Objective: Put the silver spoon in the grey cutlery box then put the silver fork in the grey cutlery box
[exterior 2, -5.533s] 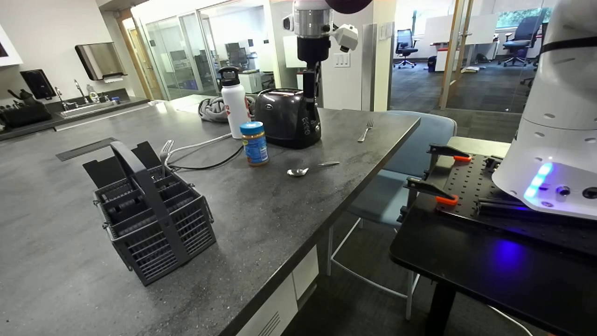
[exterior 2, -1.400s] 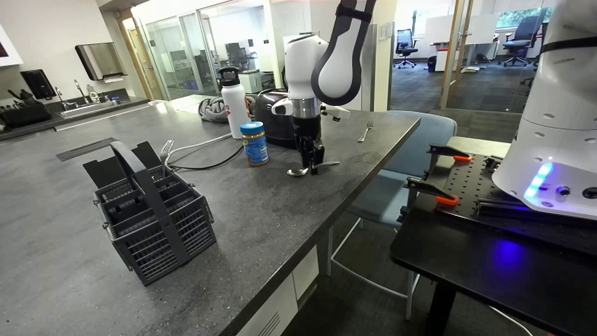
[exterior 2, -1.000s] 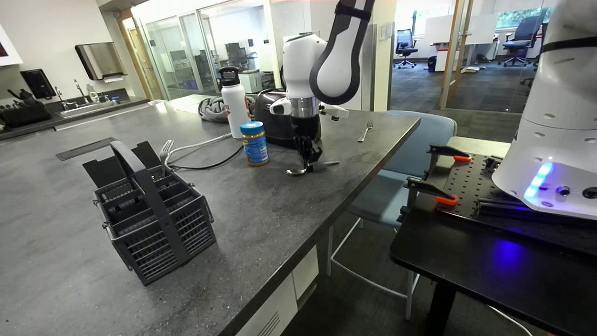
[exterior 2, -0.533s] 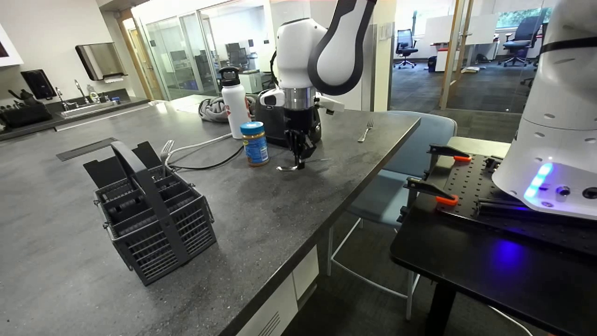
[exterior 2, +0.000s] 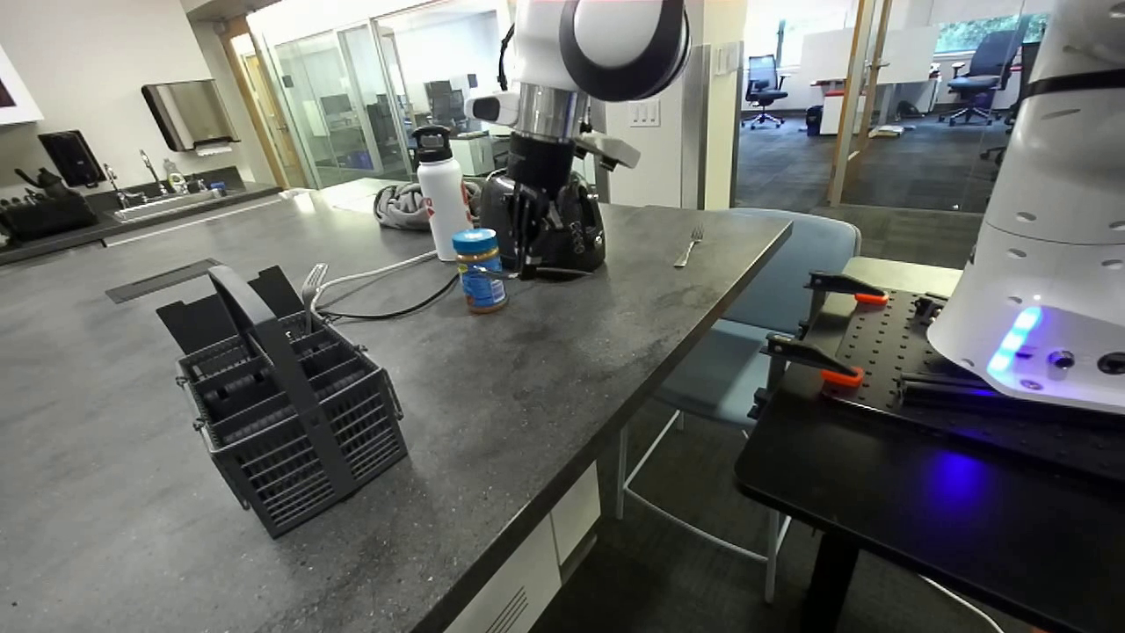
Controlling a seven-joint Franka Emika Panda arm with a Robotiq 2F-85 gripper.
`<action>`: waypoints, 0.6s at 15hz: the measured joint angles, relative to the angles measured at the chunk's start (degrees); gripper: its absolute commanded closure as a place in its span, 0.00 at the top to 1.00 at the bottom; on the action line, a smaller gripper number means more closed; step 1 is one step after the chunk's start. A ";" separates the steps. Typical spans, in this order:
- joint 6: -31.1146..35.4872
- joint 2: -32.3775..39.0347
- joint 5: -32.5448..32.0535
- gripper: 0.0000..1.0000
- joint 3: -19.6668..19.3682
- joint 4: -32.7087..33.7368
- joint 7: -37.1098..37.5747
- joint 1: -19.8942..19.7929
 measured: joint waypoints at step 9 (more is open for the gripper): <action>11.97 4.31 27.74 0.08 31.58 4.18 -36.76 -22.09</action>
